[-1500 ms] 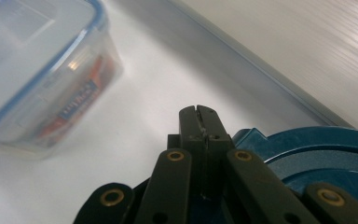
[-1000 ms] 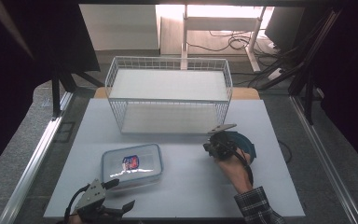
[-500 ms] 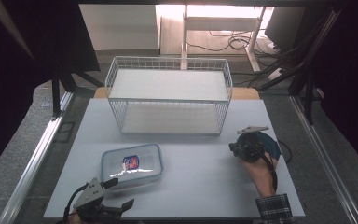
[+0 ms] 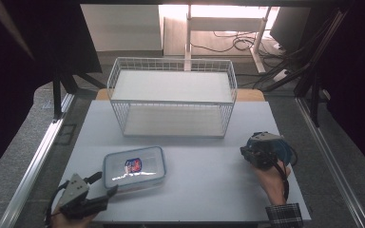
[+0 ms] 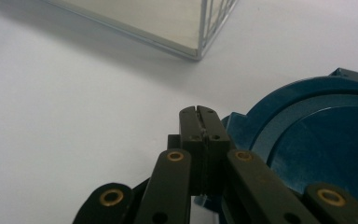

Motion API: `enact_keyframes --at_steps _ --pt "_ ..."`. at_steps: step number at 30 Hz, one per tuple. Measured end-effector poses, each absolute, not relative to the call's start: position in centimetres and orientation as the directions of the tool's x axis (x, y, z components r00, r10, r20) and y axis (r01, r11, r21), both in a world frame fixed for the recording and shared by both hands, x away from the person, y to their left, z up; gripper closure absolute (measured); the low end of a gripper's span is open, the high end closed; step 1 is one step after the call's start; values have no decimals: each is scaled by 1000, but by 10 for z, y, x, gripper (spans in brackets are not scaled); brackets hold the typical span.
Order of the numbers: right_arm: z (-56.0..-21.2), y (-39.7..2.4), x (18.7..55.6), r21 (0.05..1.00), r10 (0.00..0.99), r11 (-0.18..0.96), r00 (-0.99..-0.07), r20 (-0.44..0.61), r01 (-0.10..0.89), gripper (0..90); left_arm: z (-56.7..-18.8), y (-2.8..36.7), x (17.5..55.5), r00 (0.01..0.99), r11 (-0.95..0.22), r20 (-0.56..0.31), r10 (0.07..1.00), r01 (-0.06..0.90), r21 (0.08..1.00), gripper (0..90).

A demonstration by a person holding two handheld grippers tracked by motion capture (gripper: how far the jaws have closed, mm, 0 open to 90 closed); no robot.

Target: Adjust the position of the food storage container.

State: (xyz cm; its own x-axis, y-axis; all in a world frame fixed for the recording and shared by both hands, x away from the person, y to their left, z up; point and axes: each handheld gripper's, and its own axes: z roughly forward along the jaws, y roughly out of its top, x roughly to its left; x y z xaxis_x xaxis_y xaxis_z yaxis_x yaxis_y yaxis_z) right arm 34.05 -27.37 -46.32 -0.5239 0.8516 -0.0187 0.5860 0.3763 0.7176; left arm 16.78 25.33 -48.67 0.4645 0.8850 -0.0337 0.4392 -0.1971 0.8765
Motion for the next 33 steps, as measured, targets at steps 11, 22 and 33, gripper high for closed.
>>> enact_keyframes --at_steps 11,22,33 --pt "-467 -250 326 721 791 438 -611 -26 536 895 -521 292 218 353 -160 -104 930 642 750 898" --pt "-471 -231 310 724 741 448 -671 27 524 893 -523 264 243 416 -225 -93 905 652 724 900" --pt "-478 -215 297 709 711 448 -698 87 544 893 -520 216 264 517 -289 -109 849 628 723 900"
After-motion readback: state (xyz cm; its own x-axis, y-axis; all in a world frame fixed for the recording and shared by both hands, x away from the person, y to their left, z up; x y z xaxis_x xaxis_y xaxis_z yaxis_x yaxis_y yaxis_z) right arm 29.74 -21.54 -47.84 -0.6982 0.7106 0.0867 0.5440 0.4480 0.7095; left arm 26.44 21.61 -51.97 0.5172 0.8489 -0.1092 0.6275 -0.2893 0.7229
